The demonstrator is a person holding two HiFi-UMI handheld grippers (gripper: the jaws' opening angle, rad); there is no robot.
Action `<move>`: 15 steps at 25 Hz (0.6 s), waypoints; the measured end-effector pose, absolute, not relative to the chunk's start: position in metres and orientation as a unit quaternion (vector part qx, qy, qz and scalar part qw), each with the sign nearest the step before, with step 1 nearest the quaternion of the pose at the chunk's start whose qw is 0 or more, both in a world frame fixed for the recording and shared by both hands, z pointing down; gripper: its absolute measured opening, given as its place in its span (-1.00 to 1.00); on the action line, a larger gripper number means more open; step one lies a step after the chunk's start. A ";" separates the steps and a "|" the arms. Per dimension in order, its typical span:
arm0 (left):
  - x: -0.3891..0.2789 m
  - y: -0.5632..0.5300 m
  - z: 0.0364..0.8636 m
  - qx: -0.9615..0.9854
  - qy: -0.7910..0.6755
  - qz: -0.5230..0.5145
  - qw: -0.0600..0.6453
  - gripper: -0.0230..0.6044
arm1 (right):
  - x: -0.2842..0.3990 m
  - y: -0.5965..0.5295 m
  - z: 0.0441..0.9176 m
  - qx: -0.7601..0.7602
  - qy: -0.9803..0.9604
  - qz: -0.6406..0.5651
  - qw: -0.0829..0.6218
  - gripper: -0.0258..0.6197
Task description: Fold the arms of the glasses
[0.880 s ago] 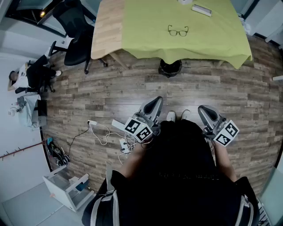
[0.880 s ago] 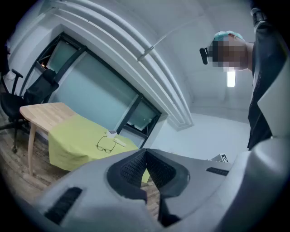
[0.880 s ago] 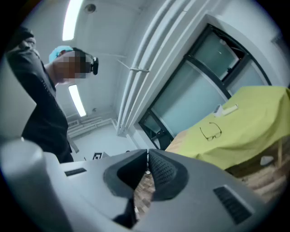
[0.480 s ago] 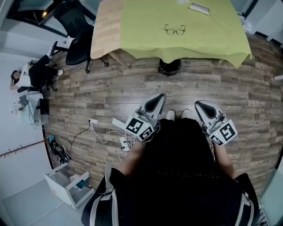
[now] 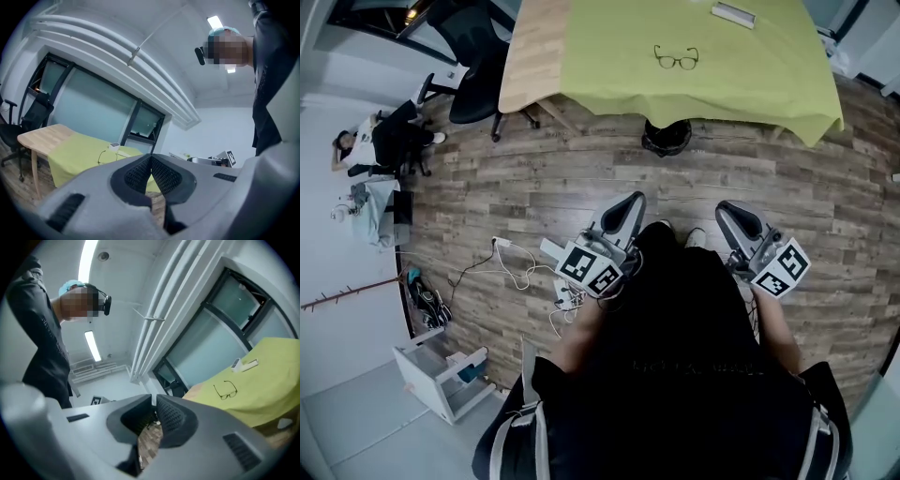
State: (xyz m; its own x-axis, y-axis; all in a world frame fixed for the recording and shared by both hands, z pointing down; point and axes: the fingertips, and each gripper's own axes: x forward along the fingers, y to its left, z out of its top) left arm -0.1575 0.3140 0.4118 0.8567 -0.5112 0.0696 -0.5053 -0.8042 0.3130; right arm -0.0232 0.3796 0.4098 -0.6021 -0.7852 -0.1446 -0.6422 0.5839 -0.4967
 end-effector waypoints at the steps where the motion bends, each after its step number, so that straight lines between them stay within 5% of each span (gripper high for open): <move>1: -0.156 0.315 0.411 0.950 -0.268 -0.008 0.162 -0.87 | -0.026 0.381 0.410 -0.402 0.879 -0.197 0.165 -0.82; 15: -0.123 0.290 0.415 0.957 -0.259 0.003 0.131 -0.87 | -0.018 0.358 0.394 -0.360 0.890 -0.197 0.201 -0.82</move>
State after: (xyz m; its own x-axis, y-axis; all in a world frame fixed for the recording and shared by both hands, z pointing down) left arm -0.1231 0.2905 0.4152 0.8654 -0.4955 0.0743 -0.4972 -0.8312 0.2486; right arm -0.0177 0.3580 0.3942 -0.6606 -0.7188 -0.2166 -0.5607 0.6642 -0.4944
